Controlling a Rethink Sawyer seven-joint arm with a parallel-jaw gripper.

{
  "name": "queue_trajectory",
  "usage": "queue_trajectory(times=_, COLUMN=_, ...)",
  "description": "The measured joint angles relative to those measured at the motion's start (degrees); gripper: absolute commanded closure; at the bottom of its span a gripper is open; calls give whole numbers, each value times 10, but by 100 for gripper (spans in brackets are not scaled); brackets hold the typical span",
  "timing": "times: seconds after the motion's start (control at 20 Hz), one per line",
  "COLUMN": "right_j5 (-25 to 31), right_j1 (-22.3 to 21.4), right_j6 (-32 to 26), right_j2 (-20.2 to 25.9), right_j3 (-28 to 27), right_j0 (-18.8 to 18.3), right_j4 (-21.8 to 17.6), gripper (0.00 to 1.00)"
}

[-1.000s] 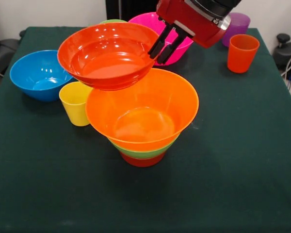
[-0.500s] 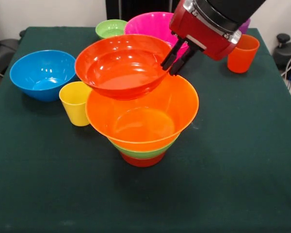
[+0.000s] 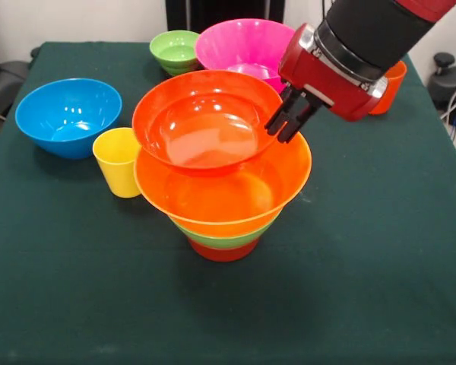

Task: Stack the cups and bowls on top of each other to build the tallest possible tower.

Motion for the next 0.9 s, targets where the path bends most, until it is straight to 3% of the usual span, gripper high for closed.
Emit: queue_trajectory(times=0.9, right_j5=-62, right_j1=60, right_j6=17, right_j2=-27, right_j3=-33, right_j0=8, right_j4=16, gripper=100)
